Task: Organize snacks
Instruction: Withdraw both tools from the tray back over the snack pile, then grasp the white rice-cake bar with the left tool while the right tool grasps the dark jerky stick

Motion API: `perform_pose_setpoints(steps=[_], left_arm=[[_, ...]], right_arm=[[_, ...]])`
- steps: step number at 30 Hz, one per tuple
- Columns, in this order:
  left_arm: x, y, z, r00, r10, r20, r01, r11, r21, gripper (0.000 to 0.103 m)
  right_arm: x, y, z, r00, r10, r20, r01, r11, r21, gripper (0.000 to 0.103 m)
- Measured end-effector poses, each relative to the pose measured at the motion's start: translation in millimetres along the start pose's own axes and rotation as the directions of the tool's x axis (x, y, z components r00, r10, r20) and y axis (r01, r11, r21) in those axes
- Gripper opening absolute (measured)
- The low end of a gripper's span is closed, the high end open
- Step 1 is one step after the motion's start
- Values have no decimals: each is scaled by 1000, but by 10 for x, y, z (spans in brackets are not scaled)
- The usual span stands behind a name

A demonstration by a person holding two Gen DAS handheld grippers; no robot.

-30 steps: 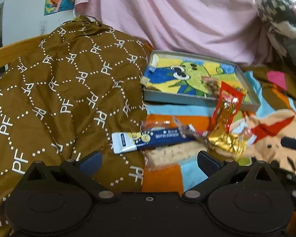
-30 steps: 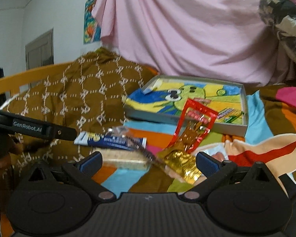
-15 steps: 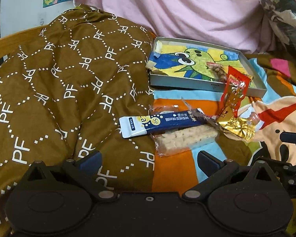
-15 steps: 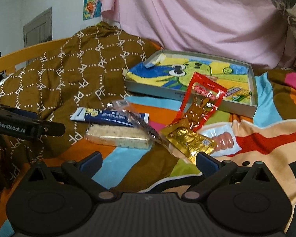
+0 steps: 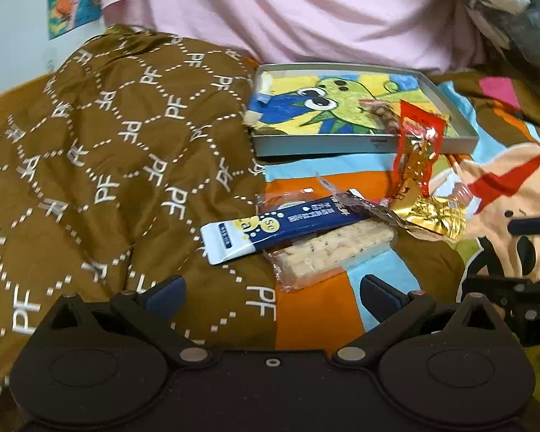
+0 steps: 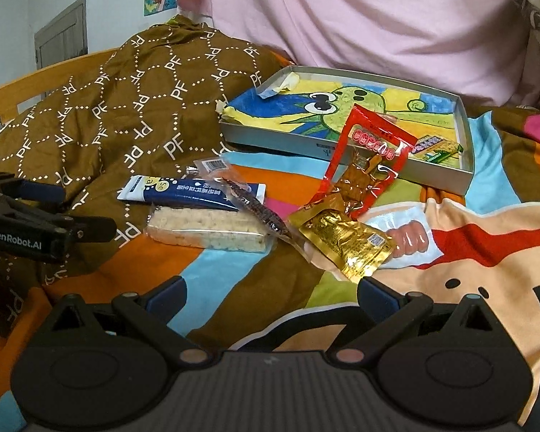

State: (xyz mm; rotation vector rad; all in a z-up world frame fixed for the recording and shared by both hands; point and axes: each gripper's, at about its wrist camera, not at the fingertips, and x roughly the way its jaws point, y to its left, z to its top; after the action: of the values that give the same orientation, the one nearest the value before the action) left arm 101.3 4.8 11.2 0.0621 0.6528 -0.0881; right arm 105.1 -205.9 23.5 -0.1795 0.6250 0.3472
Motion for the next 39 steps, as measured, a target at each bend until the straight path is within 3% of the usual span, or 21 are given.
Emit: perform_pose_setpoints(steps=[11,15,21,26,32,39], left_arm=[[248,-173,49,999,-21,-29,26,987,156,102],[400,-220,113,995,-65,-82,83,965,249,102],[534,-228,183,984,-150,-96,173,930,324,102],[645,-256,216,964,-224,-144,262,894,362,96],[754,-289,249,948,-267,-175,315,873,373,87],[863,-335,322,950,-253,-184,307,867,392,75]], right_arm=[[187,-178,195,998,32,57,-26,993,-112,103],[319,-213,259,993,89,76,-77,985,-153,103],[561,-268,372,981,164,101,-148,977,-151,103],[762,-244,424,979,186,79,-172,972,-158,88],[954,-186,414,979,202,36,-194,967,-165,73],[1070,-194,426,978,209,21,-204,970,-135,53]])
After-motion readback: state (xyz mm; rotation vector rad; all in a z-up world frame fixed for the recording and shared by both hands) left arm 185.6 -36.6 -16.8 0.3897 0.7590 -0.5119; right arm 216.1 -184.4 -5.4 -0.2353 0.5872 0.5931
